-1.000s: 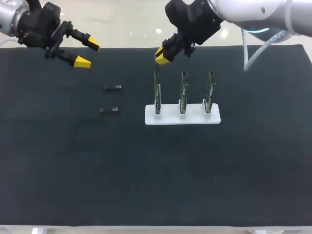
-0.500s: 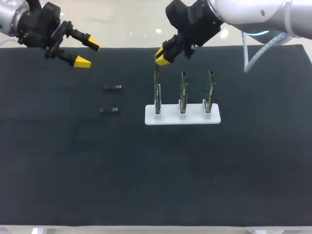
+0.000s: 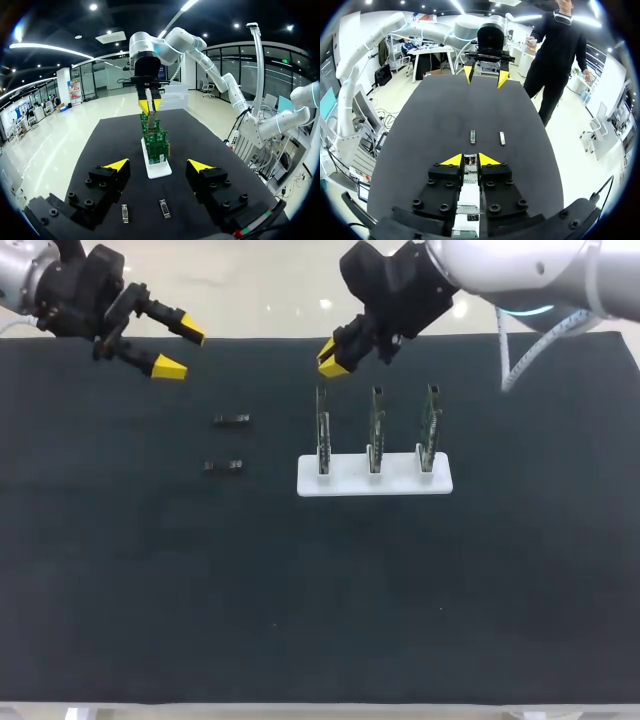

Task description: Pick up the optical module with the left hand, and insert it into the network port with the right hand.

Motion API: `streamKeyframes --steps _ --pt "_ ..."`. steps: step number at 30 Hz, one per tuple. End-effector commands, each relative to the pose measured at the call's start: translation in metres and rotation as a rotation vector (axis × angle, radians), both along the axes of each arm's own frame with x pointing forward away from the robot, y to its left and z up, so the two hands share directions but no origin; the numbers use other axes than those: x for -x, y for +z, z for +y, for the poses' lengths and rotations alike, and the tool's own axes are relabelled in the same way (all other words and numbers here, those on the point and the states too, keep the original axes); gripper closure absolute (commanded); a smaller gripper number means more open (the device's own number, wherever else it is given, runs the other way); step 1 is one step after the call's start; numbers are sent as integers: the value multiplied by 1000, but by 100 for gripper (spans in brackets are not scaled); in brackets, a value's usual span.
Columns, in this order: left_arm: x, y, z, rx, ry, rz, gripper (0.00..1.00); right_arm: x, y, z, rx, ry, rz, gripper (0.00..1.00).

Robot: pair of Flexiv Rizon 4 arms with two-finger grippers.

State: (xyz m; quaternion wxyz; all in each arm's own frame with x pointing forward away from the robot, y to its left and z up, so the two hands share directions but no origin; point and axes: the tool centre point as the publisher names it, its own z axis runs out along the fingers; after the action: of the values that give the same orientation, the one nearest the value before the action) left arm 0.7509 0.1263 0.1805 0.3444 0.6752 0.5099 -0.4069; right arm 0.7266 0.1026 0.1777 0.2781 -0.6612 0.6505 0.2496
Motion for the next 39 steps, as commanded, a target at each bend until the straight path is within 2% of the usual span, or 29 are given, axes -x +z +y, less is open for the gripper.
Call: streamKeyframes --steps 1,26,27,28,29,39 --pt "-1 0 0 -3 -2 1 0 -1 -1 0 -3 3 7 100" --pt "-1 0 0 -3 -2 1 0 -3 -8 -1 -46 -3 3 100" --pt "-1 0 0 -3 -2 1 0 -3 -8 -1 -46 -3 2 72" --pt "-1 0 0 -3 -2 1 0 -3 -7 0 -55 -9 1 24" --pt "-1 0 0 -3 -2 1 0 -3 -7 0 -59 -15 1 0" --pt "-1 0 0 -3 -2 1 0 -1 -4 4 -60 -37 9 0"
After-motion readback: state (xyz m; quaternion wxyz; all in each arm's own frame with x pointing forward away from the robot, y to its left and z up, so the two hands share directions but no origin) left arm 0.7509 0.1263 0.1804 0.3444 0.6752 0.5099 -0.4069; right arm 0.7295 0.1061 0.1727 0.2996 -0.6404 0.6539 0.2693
